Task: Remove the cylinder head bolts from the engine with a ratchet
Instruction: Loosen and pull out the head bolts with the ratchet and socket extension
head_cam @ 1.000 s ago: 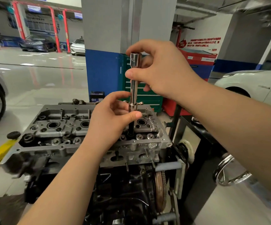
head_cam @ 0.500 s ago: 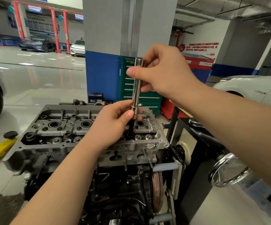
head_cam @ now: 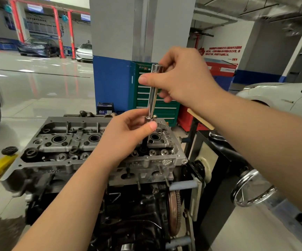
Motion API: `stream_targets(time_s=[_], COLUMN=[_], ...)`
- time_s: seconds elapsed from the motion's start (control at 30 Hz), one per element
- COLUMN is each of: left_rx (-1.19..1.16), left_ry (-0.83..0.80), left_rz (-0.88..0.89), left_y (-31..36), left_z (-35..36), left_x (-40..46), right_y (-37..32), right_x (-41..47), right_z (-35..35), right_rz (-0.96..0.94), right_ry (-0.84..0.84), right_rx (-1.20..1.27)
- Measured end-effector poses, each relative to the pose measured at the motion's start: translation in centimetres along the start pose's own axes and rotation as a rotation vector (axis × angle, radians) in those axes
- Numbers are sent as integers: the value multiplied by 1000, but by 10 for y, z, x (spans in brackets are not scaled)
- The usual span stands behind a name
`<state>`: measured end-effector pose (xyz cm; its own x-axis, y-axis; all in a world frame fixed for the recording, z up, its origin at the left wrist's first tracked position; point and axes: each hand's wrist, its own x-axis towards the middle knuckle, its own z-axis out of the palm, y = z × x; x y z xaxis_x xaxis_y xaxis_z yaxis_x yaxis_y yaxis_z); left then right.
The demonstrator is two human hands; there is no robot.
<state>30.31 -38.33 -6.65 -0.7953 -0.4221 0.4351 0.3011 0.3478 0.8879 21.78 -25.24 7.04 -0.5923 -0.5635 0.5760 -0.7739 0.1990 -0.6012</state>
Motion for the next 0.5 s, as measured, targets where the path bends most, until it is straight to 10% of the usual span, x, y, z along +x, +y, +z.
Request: stream_targets(time_s=[0.3,0.5], left_rx=[59,38], left_ry=[192,106], left_rz=[44,64], left_y=[-5,1], left_z=[-3,-3], left_x=[2,-3], right_y=[11,12], right_x=[-3,-4], right_z=[-3,1], right_rz=[56,19], right_ry=[-346,-245], right_rx=[482,367])
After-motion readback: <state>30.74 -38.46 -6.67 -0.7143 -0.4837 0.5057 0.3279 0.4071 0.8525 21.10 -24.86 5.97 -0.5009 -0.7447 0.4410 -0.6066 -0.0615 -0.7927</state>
